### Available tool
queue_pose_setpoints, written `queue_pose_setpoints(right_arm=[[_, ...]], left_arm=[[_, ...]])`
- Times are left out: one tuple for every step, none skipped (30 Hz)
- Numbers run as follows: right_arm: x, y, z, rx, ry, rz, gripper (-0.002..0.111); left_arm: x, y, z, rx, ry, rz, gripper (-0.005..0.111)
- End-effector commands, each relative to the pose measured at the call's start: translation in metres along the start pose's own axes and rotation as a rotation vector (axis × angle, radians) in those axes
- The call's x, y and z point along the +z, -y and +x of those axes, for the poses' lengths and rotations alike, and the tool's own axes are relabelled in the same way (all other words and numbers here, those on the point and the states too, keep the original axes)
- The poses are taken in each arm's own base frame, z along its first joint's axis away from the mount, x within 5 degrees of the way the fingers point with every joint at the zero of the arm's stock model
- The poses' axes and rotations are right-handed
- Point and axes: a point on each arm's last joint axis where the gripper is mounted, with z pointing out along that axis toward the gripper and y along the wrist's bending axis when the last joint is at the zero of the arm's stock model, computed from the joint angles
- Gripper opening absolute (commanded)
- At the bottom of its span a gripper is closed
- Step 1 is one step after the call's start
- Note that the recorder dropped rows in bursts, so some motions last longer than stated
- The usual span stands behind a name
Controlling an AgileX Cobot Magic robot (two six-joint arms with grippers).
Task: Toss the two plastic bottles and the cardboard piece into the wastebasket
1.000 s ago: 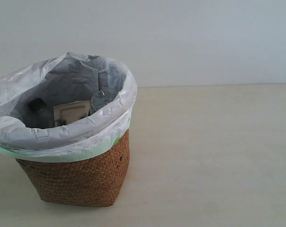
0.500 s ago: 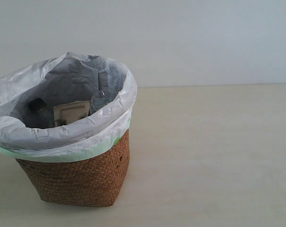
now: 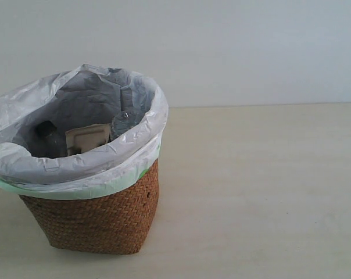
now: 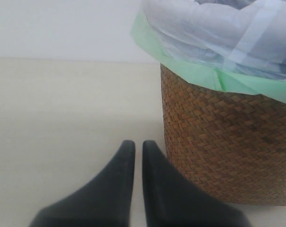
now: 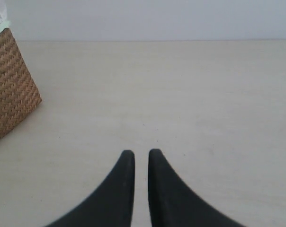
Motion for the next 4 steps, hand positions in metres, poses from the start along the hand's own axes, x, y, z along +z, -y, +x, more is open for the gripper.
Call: queue_pose_setpoints(right_arm=[[0.0002,0.0002,0.0004,-0.009,0.01,0.002,0.007],[0.0002,0.0002,0.0004,-0.009,0.01,0.002,0.007],[0.0002,0.0002,0.0004,-0.009,0.01,0.002,0.007],[0.0002,0.0002,0.0001,-0.009,0.013,0.001,0.007]], left_arm=[[0.0001,-0.0003,0.0006,-0.008,0.003,-0.004,0.006],[0.0001,-0.0003,0.0006,-0.008,0.003,-0.004,0.006],[0.0001,-0.0003,0.0006,-0.008,0.003,-0.004,0.006],[0.0001,-0.0003,0.0006,-0.008,0.003,-0.004,0.006]])
